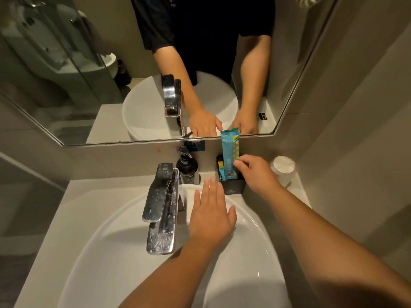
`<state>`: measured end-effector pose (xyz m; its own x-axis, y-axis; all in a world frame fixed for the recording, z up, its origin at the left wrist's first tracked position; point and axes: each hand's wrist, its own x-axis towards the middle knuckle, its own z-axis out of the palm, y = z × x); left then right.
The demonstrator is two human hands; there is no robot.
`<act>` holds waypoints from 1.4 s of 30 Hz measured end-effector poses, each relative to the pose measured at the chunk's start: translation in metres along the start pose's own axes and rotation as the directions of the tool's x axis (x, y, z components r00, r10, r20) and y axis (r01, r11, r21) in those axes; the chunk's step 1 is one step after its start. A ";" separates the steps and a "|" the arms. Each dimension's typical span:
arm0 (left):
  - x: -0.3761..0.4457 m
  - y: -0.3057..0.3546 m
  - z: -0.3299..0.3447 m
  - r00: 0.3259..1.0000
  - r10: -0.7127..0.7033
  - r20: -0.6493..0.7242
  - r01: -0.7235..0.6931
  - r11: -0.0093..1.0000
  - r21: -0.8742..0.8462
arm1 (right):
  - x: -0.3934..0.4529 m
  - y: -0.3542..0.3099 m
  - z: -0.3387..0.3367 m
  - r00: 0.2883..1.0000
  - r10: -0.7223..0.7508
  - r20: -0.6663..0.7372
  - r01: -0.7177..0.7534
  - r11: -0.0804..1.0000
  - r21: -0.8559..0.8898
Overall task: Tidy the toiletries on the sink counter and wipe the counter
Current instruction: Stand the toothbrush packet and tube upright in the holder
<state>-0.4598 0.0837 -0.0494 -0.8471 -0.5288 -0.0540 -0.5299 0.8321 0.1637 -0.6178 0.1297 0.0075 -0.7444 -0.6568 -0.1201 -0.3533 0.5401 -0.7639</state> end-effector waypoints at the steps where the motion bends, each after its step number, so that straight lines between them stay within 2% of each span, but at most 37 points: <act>1: 0.000 0.000 0.000 1.000 0.002 -0.003 -0.002 1.000 0.001 | 0.001 0.001 0.000 1.000 -0.004 -0.008 0.003 1.000 -0.031; 9: -0.001 0.001 0.000 1.000 -0.003 -0.012 0.003 1.000 -0.001 | -0.001 0.007 0.004 0.995 0.070 -0.070 -0.078 0.991 -0.113; 14: 0.000 0.001 0.001 0.999 0.005 -0.034 -0.004 1.000 0.015 | -0.013 0.009 -0.003 0.983 0.075 -0.168 -0.087 0.994 -0.065; 17: -0.001 0.001 0.000 0.999 0.008 -0.041 -0.007 1.000 0.015 | -0.047 0.020 -0.029 0.936 0.103 -0.337 -0.113 0.993 -0.013; 20: -0.001 0.000 0.001 0.999 0.025 -0.039 -0.024 0.999 0.028 | -0.106 0.059 -0.056 0.854 0.229 -0.468 -0.298 0.951 -0.079; 23: 0.000 -0.001 0.002 0.999 0.029 -0.032 -0.028 0.999 0.045 | -0.166 0.106 -0.057 0.858 0.361 -0.366 -0.484 0.807 -0.338; 25: -0.001 -0.001 0.003 0.999 0.022 -0.031 -0.020 0.999 0.051 | -0.191 0.126 -0.046 0.863 0.414 -0.289 -0.505 0.704 -0.500; 30: -0.001 0.002 0.002 0.999 0.022 -0.025 -0.021 0.999 0.037 | -0.214 0.133 -0.028 0.838 0.458 -0.296 -0.536 0.597 -0.597; 34: -0.003 0.003 -0.002 1.000 0.022 -0.016 -0.021 0.999 0.041 | -0.218 0.135 -0.022 0.827 0.475 -0.301 -0.555 0.603 -0.573; 39: -0.004 0.003 -0.003 1.000 0.024 -0.015 -0.024 0.999 0.032 | -0.213 0.143 -0.026 0.775 0.565 -0.283 -0.631 0.669 -0.394; 42: -0.004 0.003 -0.005 1.000 0.024 -0.004 -0.023 0.999 0.035 | -0.212 0.141 -0.025 0.773 0.562 -0.293 -0.633 0.659 -0.407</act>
<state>-0.4580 0.0872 -0.0442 -0.8591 -0.5097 -0.0462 -0.5111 0.8497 0.1300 -0.5243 0.3580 -0.0585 -0.9402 -0.0503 -0.3368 0.0079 0.9855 -0.1692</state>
